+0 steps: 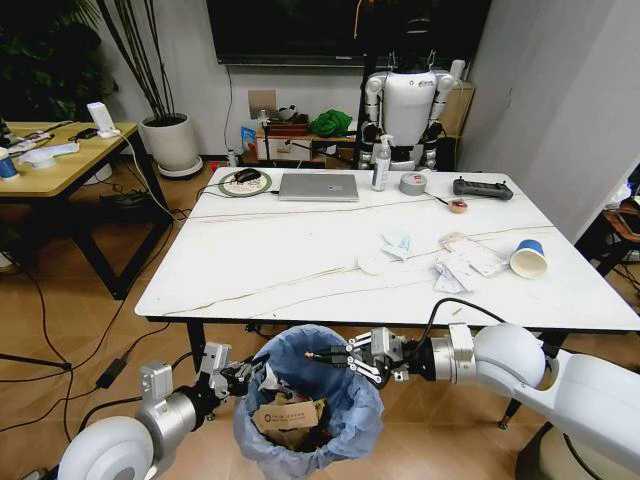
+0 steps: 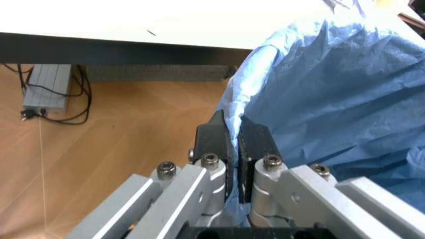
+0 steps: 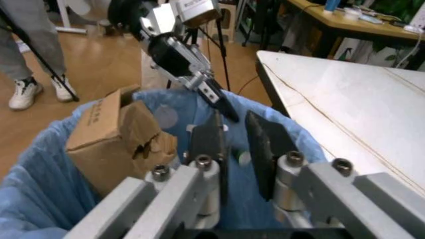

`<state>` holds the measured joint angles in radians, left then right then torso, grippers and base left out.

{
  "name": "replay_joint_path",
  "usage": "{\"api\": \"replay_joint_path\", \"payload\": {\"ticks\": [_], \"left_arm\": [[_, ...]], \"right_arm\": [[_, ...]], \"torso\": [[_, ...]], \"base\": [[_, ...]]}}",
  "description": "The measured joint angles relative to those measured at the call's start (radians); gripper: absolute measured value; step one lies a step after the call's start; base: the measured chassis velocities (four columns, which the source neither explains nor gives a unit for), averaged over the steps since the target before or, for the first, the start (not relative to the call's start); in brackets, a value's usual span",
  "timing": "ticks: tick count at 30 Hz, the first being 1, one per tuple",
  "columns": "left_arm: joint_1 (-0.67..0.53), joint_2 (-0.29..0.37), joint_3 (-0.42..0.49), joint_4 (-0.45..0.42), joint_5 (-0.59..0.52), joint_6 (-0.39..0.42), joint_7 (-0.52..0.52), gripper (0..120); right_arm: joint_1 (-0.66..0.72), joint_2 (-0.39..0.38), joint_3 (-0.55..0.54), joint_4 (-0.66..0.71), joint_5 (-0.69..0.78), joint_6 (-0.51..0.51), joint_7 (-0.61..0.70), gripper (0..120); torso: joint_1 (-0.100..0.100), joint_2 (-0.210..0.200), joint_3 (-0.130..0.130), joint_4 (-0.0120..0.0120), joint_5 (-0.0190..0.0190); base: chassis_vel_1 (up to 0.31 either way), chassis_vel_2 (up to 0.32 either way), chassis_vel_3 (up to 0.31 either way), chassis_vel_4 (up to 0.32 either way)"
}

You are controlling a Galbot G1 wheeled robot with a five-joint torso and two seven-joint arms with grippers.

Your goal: Pick up the trash bin and place the trash from the table into it.

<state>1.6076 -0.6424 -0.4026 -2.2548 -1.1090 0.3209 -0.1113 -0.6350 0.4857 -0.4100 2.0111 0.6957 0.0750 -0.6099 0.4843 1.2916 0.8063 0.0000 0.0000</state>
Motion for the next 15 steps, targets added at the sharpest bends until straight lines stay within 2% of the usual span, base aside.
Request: {"api": "replay_joint_path", "payload": {"ticks": [8, 9, 11, 12, 15], "left_arm": [[0.007, -0.004, 0.000, -0.003, 0.007, 0.002, -0.004, 0], [0.009, -0.004, -0.001, -0.005, 0.008, 0.002, -0.004, 0], [0.016, -0.005, -0.002, -0.010, 0.011, 0.003, -0.005, 0], [0.016, -0.005, -0.002, -0.010, 0.011, 0.003, -0.005, 0], [0.022, -0.005, -0.005, -0.015, 0.016, 0.003, -0.007, 0]], "right_arm": [[-0.037, 0.001, 0.061, -0.019, 0.018, -0.002, 0.040, 43], [-0.045, 0.007, 0.077, -0.019, 0.039, -0.008, 0.080, 48], [-0.041, 0.044, 0.108, -0.026, 0.127, -0.049, 0.266, 57], [-0.041, 0.044, 0.108, -0.026, 0.127, -0.049, 0.266, 57], [0.048, 0.116, 0.080, -0.096, 0.210, -0.151, 0.515, 69]], "torso": [[0.000, 0.000, 0.000, -0.0001, 0.0000], [0.000, 0.000, 0.000, -0.0003, -0.0001], [0.000, 0.000, 0.000, -0.0003, 0.0000], [0.000, 0.000, 0.000, -0.0003, 0.0000], [0.000, 0.000, 0.000, 0.0002, -0.0001]], "base": [[0.000, 0.000, 0.000, 0.000], [0.000, 0.000, 0.000, 0.000], [0.000, 0.000, 0.000, 0.000], [0.000, 0.000, 0.000, 0.000], [0.000, 0.000, 0.000, 0.000]]}}
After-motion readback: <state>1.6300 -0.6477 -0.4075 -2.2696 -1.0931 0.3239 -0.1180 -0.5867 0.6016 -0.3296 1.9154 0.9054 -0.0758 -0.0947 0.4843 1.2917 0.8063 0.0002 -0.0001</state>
